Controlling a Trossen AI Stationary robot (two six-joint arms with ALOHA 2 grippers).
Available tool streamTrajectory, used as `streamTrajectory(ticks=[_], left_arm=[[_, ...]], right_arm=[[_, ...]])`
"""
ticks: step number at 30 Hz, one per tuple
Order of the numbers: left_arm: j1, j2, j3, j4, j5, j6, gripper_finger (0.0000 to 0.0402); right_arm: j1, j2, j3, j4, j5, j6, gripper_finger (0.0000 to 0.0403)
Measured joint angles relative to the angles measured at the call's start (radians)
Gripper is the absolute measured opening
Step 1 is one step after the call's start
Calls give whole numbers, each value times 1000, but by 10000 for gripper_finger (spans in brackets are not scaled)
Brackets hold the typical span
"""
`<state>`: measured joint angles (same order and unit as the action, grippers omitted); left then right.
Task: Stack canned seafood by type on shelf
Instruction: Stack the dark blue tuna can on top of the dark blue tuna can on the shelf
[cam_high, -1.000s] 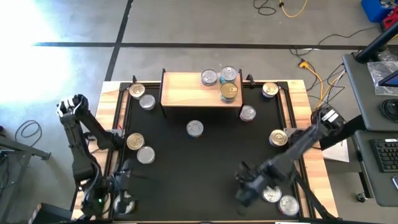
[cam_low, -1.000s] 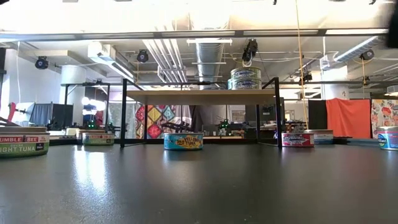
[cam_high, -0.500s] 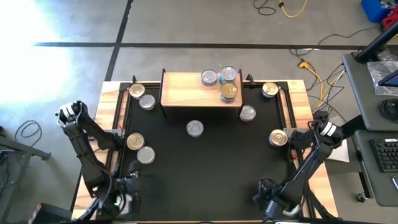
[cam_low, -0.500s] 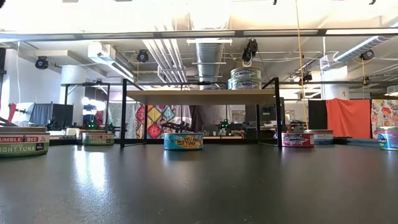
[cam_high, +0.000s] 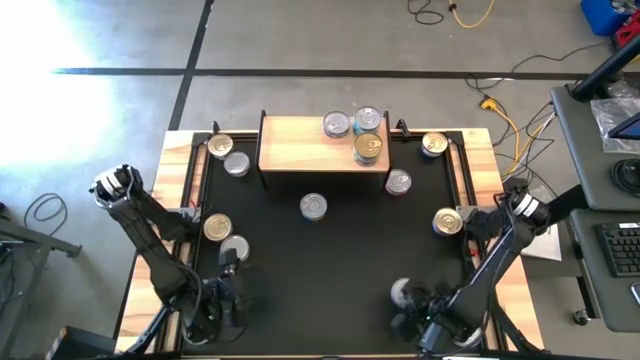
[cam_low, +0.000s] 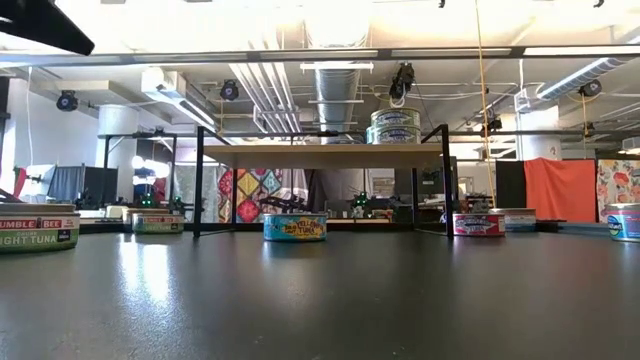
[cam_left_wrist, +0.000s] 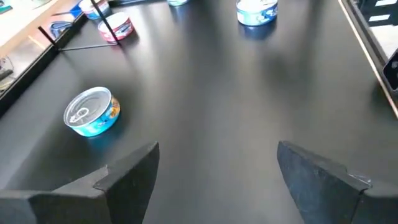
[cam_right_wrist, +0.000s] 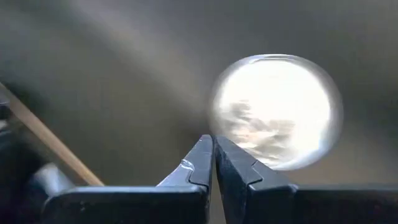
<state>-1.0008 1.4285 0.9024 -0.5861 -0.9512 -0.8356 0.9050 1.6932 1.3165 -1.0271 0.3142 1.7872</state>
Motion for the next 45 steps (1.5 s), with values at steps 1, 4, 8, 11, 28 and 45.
streamTrajectory(ticks=[1, 4, 8, 11, 28, 45], left_arm=[[2, 6, 0, 0, 0, 0, 309], [7, 37, -2, 6, 19, -20, 309], [35, 84, -24, 52, 50, -60, 309], [75, 109, -62, 141, 79, -50, 310], [442, 469, -68, 859, 521, 454, 314], [570, 746, 173, 1131, 716, 796, 315]], right_arm=[[7, -1, 5, -55, -14, 23, 13], [31, 0, -10, -192, -108, 132, 13], [39, 0, -84, -261, -285, 179, 13], [19, 0, -161, -217, -344, 150, 13], [-115, -7, -172, 206, 33, -303, 13], [-286, 11, -235, 512, 57, -658, 13]])
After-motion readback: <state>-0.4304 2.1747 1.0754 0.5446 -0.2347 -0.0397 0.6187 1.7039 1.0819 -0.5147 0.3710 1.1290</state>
